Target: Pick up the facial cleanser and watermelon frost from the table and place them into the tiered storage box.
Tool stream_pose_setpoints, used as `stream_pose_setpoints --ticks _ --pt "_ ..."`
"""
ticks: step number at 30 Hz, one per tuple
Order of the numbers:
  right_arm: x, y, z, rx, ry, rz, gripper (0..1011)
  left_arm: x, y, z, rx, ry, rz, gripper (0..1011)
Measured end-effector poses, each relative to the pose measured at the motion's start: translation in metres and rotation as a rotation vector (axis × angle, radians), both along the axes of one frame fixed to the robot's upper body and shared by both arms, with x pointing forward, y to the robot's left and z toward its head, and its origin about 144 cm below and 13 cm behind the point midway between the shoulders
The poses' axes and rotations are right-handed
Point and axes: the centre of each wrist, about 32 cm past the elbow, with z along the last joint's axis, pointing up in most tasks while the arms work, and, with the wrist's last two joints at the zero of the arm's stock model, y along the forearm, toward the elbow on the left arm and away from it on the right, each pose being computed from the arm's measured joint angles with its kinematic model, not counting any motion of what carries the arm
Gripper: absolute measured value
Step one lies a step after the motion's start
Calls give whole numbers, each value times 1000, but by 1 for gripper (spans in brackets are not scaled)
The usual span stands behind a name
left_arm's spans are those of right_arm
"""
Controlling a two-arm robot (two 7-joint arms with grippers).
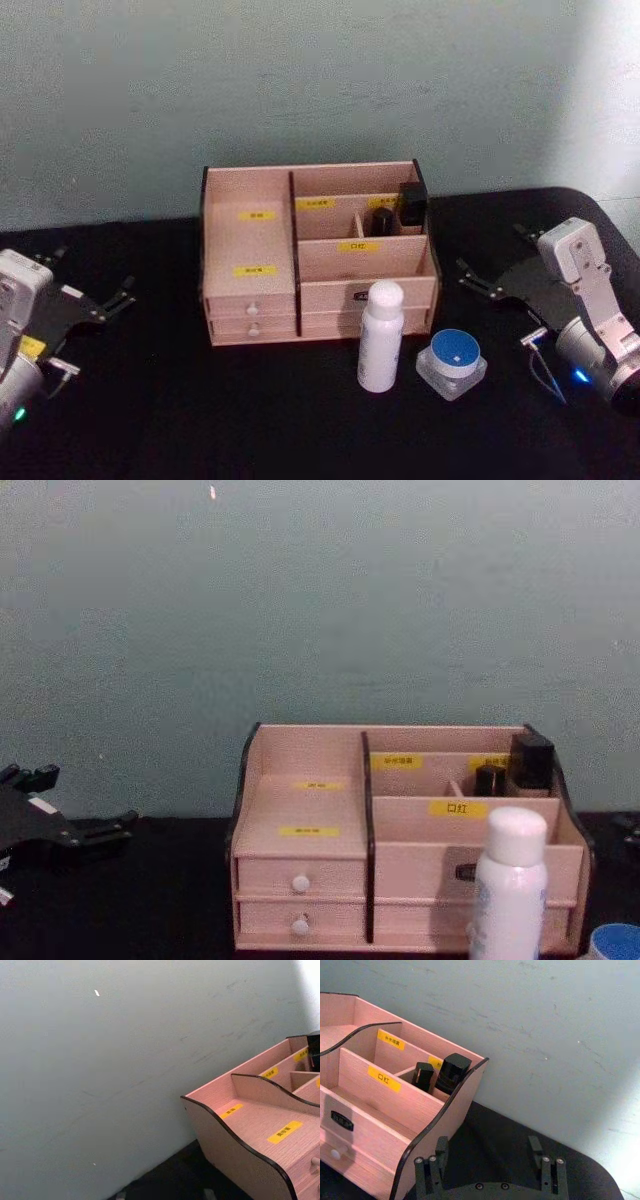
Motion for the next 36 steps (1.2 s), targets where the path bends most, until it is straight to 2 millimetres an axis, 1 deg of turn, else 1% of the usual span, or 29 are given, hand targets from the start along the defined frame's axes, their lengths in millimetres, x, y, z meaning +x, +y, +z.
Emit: stream_pose_setpoints --ticks 11,20,28,36 --pt "-1 -2 1 0 6 15 1000 0 0 0 0 0 0 1001" --pt "-8 -8 5 13 -1 23 1000 0 0 0 0 0 0 1001" --pt "-21 -17 11 41 -2 30 1000 0 0 0 0 0 0 1001" --pt "-41 -27 16 78 23 125 1000 0 0 0 0 0 0 1001"
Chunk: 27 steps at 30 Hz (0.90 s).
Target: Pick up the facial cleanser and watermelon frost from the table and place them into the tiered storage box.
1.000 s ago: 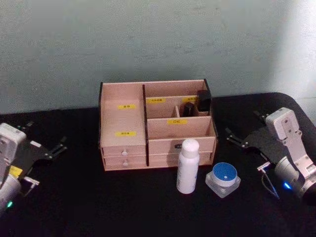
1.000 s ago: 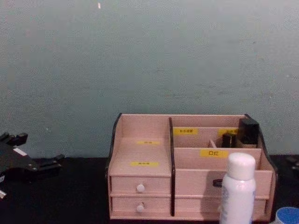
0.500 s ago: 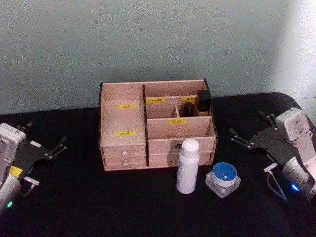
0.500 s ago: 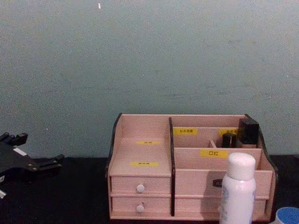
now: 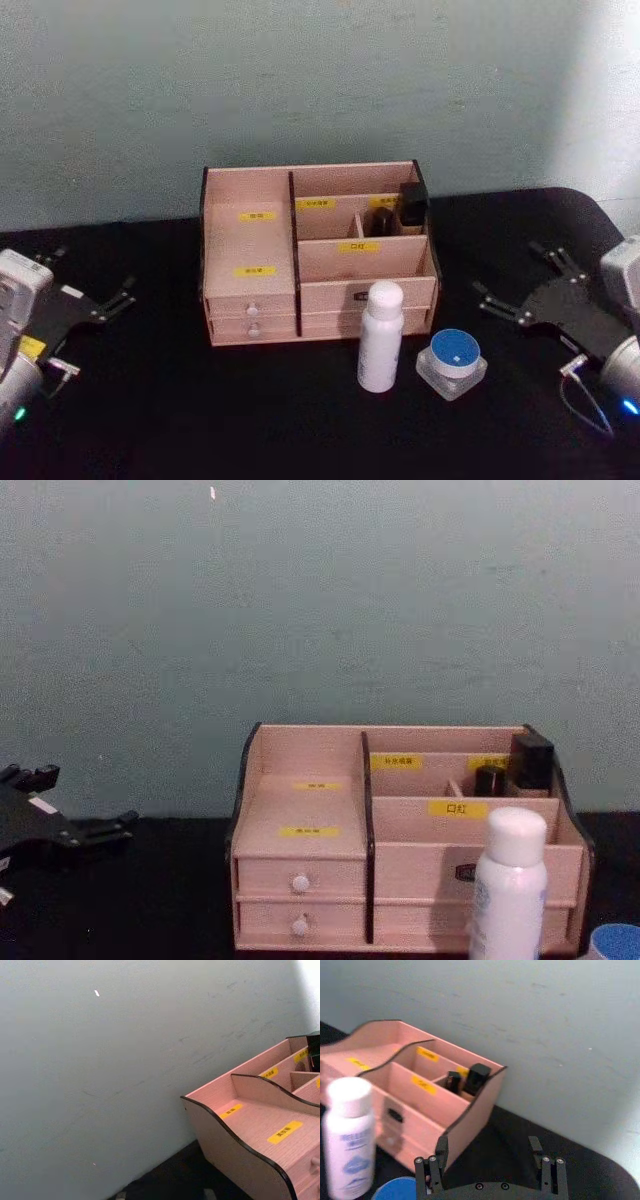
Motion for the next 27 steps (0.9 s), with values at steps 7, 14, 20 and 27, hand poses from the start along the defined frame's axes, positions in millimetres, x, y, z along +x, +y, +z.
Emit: stream_pose_setpoints --ticks 7,14,20,27 --pt "-16 -7 2 25 34 112 1000 0 0 0 0 0 0 1001" --pt "-22 -10 2 36 59 220 1000 0 0 0 0 0 0 1001" --pt "-23 -8 -2 42 83 295 1000 0 0 0 0 0 0 1001" --pt "-18 0 -10 60 117 369 1000 0 0 0 0 0 0 1001"
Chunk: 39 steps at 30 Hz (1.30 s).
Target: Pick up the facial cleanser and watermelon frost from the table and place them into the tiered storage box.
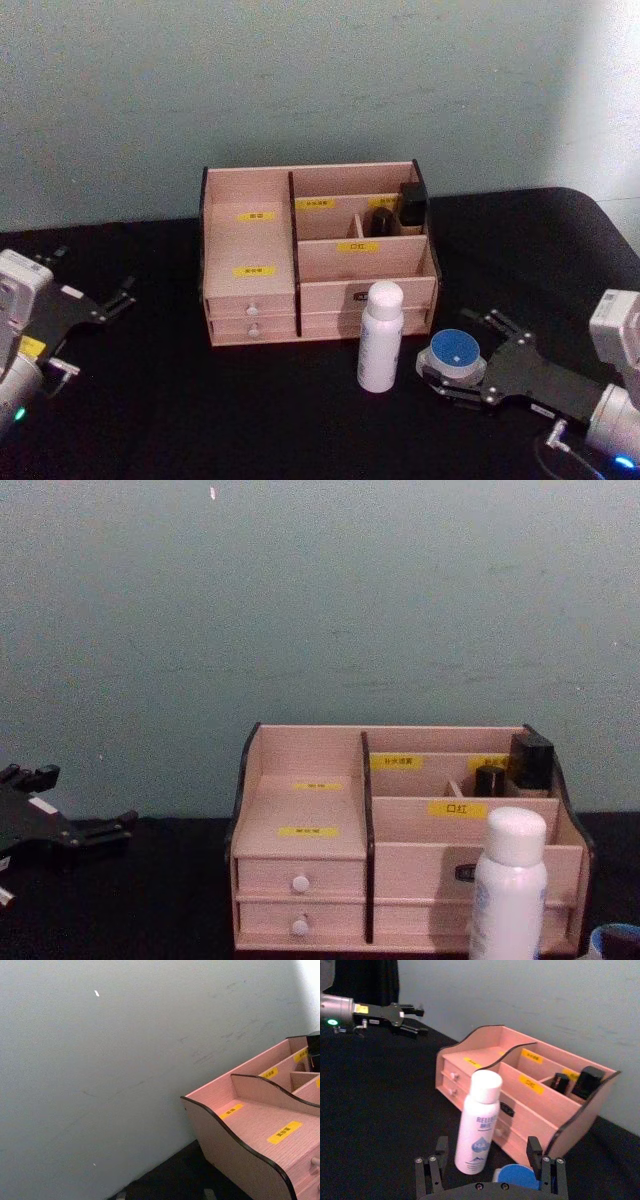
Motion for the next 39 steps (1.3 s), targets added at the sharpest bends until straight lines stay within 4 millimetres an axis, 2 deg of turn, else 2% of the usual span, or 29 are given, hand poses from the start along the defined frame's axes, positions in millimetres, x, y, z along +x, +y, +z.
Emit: stream_pose_setpoints --ticks 15,39 --pt "24 19 -11 25 38 49 1000 0 0 0 0 0 0 1001" --pt "52 38 -23 51 71 46 1000 0 0 0 0 0 0 1001"
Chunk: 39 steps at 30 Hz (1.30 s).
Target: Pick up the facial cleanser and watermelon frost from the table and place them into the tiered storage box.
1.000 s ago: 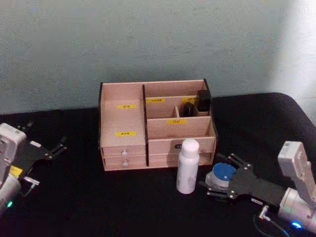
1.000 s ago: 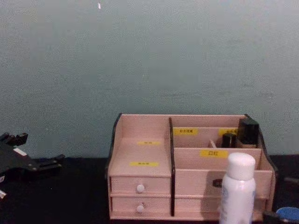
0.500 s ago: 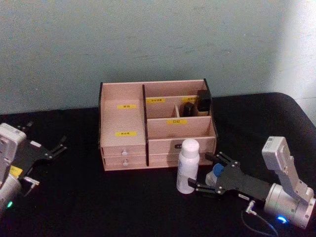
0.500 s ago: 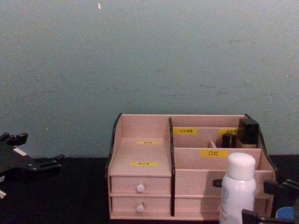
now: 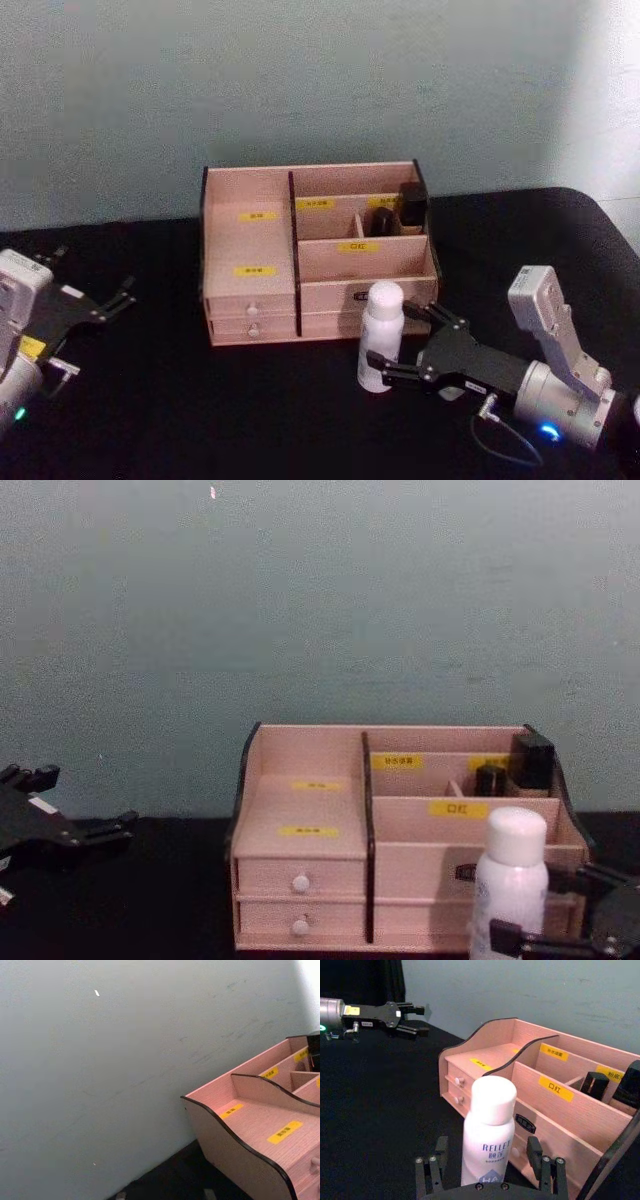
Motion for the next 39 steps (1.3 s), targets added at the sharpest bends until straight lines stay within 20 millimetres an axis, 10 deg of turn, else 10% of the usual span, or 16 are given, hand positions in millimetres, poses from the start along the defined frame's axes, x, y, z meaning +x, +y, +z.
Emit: stream_pose_setpoints --ticks 39 --pt "20 13 0 20 11 20 1000 0 0 0 0 0 0 1001"
